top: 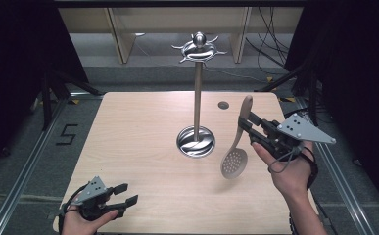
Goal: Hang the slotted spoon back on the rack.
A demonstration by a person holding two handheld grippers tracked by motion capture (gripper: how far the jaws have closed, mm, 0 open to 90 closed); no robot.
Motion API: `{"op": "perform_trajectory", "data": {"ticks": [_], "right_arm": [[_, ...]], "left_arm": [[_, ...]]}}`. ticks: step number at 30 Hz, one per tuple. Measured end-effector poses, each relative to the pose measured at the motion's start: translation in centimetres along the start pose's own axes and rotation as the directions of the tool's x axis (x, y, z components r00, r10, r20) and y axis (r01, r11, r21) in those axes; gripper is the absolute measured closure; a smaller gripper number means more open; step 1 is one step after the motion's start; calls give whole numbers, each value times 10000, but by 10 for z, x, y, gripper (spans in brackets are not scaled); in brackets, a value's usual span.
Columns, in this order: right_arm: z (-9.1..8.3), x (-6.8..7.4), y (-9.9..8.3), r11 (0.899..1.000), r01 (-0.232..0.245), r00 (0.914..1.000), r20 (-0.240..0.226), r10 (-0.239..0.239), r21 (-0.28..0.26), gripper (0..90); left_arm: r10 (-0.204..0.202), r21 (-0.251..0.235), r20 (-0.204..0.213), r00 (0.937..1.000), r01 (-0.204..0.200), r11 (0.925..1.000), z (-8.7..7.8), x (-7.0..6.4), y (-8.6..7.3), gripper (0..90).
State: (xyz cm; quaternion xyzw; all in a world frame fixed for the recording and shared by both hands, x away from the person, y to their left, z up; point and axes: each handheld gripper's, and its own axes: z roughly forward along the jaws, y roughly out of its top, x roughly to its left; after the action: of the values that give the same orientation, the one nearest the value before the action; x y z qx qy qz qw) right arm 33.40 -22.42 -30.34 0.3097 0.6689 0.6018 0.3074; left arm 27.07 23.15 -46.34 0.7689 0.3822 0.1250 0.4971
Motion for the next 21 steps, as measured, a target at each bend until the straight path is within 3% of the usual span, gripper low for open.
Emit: {"op": "perform_trajectory", "data": {"ticks": [3, 10, 11, 13, 16, 18, 21], "right_arm": [[1, 3, 0, 9998, -177, 9998, 7, 177, 102, 697], [7, 3, 2, 9999, 135, 9999, 15, -135, -43, 697], [7, 5, 3, 10000, -60, 10000, -24, 61, 47, 697], [10, 3, 4, 9992, 362, 9993, 24, -362, -157, 697], [11, 5, 5, 10000, 73, 9999, -80, -73, -63, 697], [12, 4, 5, 9996, 252, 9997, -2, -252, -140, 697], [14, 5, 6, 10000, 16, 10000, -24, -16, -28, 697]], "left_arm": [[17, -4, 3, 10000, -17, 10000, 0, 0, 0, 403], [-31, -14, -14, 10000, 31, 10000, 0, 0, 0, 403], [-36, -15, -9, 10000, 36, 10000, 0, 0, 0, 403], [51, -8, 0, 10000, -51, 10000, 1, 0, 0, 403], [67, -5, 2, 10000, -67, 10000, 1, 0, 0, 403], [105, -1, -6, 9999, -105, 9999, 0, 0, 0, 403], [12, -16, -4, 10000, -12, 10000, 0, 0, 0, 403]]}}
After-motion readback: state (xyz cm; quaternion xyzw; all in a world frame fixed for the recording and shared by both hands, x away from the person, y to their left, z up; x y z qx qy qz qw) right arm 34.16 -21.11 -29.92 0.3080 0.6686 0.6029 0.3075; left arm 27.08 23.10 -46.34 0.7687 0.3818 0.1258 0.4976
